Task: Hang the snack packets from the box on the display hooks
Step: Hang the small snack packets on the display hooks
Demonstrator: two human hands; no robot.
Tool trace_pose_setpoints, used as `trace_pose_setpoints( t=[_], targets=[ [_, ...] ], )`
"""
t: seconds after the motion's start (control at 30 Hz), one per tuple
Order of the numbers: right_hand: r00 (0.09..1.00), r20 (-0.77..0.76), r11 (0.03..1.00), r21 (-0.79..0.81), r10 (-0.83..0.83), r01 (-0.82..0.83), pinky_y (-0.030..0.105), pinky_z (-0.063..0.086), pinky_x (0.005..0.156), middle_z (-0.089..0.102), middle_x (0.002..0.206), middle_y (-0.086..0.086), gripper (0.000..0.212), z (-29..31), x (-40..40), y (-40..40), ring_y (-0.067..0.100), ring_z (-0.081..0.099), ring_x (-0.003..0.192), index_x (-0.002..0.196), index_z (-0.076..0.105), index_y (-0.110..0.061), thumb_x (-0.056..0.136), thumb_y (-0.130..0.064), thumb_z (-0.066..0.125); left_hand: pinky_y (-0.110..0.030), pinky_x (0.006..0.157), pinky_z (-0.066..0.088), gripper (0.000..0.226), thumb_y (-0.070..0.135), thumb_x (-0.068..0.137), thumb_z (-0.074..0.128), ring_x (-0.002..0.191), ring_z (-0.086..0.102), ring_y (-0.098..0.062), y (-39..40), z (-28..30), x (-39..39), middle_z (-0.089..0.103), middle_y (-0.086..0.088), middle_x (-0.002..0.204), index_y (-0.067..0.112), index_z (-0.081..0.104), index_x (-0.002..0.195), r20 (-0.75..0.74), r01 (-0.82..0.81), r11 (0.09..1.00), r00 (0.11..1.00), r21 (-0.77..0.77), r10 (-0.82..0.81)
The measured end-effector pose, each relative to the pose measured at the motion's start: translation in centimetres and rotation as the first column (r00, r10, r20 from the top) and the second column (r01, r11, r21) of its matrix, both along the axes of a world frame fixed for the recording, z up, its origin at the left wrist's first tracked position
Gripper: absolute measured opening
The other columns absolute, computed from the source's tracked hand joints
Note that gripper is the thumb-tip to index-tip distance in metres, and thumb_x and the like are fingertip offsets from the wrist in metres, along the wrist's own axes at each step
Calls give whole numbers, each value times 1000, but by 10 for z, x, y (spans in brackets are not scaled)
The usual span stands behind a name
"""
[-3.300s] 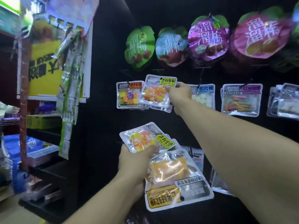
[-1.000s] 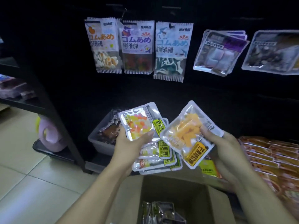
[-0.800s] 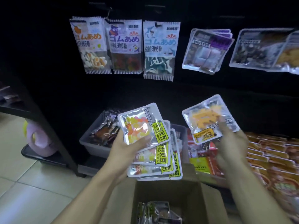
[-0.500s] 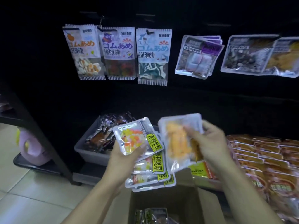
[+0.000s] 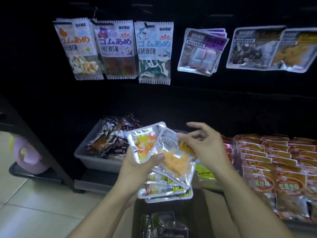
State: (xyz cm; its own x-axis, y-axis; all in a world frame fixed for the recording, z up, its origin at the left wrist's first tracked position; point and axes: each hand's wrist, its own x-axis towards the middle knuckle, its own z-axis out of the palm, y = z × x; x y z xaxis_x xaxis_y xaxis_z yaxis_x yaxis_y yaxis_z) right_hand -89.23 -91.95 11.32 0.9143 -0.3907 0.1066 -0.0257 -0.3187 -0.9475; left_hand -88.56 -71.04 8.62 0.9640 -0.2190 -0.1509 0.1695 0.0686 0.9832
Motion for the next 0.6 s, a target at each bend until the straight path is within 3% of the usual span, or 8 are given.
trace_pose_setpoints(
  t=[0.1, 0.2, 0.3, 0.37, 0.43, 0.47, 0.57, 0.6],
  targets=[
    [988, -135, 975, 221, 71, -40, 31, 53, 70, 81, 92, -4, 40, 0, -3, -14, 11, 76, 78, 109, 75, -22, 78, -44, 87, -55, 105, 55, 76, 40, 65, 92, 114, 76, -21, -10, 4, 1, 80, 5, 120, 31, 60, 133, -9, -109, 992, 994, -58, 109],
    [977, -92, 931, 332, 190, -150, 28, 59, 78, 82, 105, 4, 28, -9, -12, -17, 20, 78, 96, 113, 78, -11, 86, -13, 84, -46, 93, 60, 69, 33, 69, 91, 104, 77, -18, -31, 6, 3, 80, 5, 113, 32, 60, 131, 1, -160, 983, 987, -91, 160],
    [999, 20, 898, 438, 46, -50, 23, 60, 78, 82, 103, 5, 24, -8, -22, -29, 15, 78, 94, 113, 76, -4, 89, -2, 78, -36, 90, 54, 58, 30, 75, 85, 94, 69, -7, -56, 10, 1, 74, 13, 107, 34, 58, 126, 24, -136, 982, 990, -131, 141],
    [990, 84, 861, 505, -110, 53, 34, 61, 89, 81, 109, 6, 25, -6, -30, -47, 21, 78, 104, 115, 75, -7, 90, -7, 78, -33, 85, 54, 48, 23, 82, 83, 84, 71, -3, -76, 16, -3, 76, 13, 98, 31, 60, 123, 32, -102, 988, 994, -116, 106],
    [950, 152, 834, 530, -274, 155, 45, 58, 99, 81, 112, 7, 28, -1, -41, -71, 25, 76, 110, 119, 72, -8, 92, -11, 78, -30, 69, 59, 38, 15, 85, 82, 75, 76, -1, -96, 16, -6, 81, 12, 89, 27, 64, 116, 41, -74, 992, 996, -104, 78],
    [920, 181, 823, 528, -348, 208, 47, 58, 100, 81, 111, 7, 30, 5, -46, -85, 25, 76, 110, 122, 69, -9, 93, -11, 77, -32, 67, 62, 41, 19, 81, 86, 80, 79, -5, -105, 20, -10, 82, 13, 91, 28, 65, 115, 38, -52, 995, 998, -90, 55],
    [822, 256, 800, 494, -509, 341, 43, 62, 95, 82, 105, 1, 34, 36, -57, -127, 19, 77, 103, 125, 61, -13, 95, -16, 76, -58, 91, 61, 78, 53, 57, 95, 106, 76, -26, -131, 36, -19, 79, 7, 114, 36, 62, 126, 35, 39, 998, 999, -58, -37],
    [796, 302, 807, 474, -525, 352, 44, 62, 95, 82, 101, -1, 29, 50, -56, -140, 18, 77, 101, 120, 62, -15, 94, -16, 76, -61, 94, 59, 78, 53, 58, 94, 107, 75, -27, -138, 41, -22, 78, 6, 117, 36, 61, 128, 31, 50, 997, 998, -59, -48]
  ],
)
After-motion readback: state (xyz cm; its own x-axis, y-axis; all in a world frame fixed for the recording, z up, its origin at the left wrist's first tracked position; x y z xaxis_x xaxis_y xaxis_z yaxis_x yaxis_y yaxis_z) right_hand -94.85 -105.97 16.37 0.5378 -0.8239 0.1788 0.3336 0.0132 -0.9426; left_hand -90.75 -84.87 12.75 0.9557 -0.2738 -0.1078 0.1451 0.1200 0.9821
